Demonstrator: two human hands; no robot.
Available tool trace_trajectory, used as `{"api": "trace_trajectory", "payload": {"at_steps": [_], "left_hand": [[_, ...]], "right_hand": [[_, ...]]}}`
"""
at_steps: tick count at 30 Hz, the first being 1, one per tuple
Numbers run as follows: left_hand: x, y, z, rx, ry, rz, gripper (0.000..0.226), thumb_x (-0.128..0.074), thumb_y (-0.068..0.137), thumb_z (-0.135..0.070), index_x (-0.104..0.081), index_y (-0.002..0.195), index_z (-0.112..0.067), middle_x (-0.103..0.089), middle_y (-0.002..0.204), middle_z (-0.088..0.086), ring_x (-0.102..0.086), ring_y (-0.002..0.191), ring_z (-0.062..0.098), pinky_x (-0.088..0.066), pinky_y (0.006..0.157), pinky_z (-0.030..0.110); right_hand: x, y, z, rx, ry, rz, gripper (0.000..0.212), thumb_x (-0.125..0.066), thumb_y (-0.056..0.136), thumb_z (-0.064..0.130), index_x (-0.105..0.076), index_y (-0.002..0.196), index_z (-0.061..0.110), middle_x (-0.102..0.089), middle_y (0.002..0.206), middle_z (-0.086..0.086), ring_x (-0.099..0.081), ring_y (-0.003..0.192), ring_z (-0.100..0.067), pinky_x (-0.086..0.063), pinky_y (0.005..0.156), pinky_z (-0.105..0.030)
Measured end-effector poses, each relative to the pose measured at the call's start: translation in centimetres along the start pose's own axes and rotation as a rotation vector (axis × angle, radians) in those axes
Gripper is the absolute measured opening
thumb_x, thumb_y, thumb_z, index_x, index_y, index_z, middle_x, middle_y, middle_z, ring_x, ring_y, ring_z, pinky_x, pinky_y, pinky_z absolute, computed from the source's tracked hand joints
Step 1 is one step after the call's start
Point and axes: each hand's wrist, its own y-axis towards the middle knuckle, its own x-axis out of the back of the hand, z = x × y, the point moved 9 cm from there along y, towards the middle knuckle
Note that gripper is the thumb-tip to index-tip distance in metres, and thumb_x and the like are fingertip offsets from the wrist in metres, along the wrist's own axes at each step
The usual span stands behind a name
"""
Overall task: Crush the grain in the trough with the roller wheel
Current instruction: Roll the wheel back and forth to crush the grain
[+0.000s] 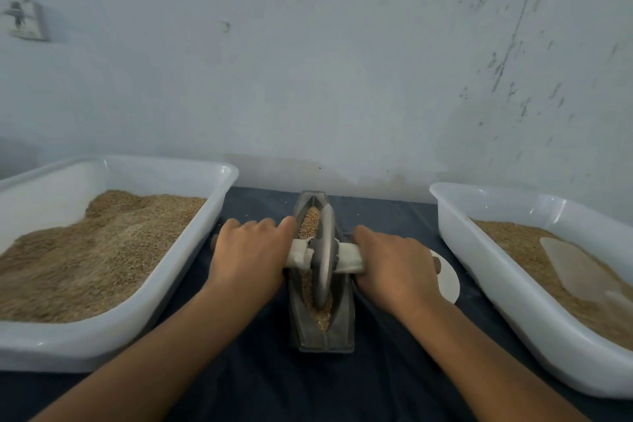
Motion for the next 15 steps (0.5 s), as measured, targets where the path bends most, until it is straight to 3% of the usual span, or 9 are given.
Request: {"api": "trace_trajectory", "payload": {"at_steps": [3, 8, 13, 15], "left_hand": [[0.3, -0.4, 0.0, 0.004, 0.01, -0.032, 0.034, -0.064, 0.084, -0.028, -0.037, 0.104, -0.032, -0.053, 0.086, -0.009, -0.057, 0.078, 0.015, -0.036, 0.07, 0.034], [-0.1, -0.1, 0.0, -0.002, 0.01, -0.017, 0.032, -0.065, 0.085, -0.029, -0.038, 0.102, -0.032, -0.055, 0.085, -0.009, -0.057, 0.076, 0.015, -0.04, 0.071, 0.034], [-1.1, 1.2, 0.3, 0.002, 0.003, 0.039, 0.033, -0.067, 0.087, -0.033, -0.035, 0.098, -0.032, -0.056, 0.087, -0.01, -0.051, 0.072, 0.014, -0.038, 0.072, 0.033], [-1.4, 1.8, 0.4, 0.0, 0.013, 0.046, 0.029, -0.066, 0.088, -0.032, -0.04, 0.1, -0.031, -0.058, 0.087, -0.01, -0.051, 0.071, 0.014, -0.038, 0.072, 0.033]], "right_hand": [[0.4, -0.4, 0.2, -0.003, -0.003, -0.007, 0.021, -0.059, 0.085, 0.037, -0.039, 0.087, 0.031, -0.055, 0.072, 0.009, -0.052, 0.063, -0.018, -0.022, 0.053, -0.035], [0.4, -0.2, 0.1, -0.021, -0.021, 0.007, 0.019, -0.06, 0.084, 0.038, -0.041, 0.088, 0.032, -0.046, 0.068, 0.011, -0.049, 0.062, -0.017, -0.016, 0.049, -0.033], [-1.2, 0.8, -0.7, -0.053, 0.026, 0.086, 0.017, -0.056, 0.082, 0.035, -0.041, 0.087, 0.029, -0.051, 0.068, 0.008, -0.054, 0.063, -0.022, -0.037, 0.053, -0.031], [-1.6, 1.4, -0.8, -0.045, 0.023, 0.102, 0.015, -0.056, 0.082, 0.037, -0.044, 0.087, 0.029, -0.051, 0.067, 0.007, -0.05, 0.059, -0.017, -0.033, 0.051, -0.03]]}}
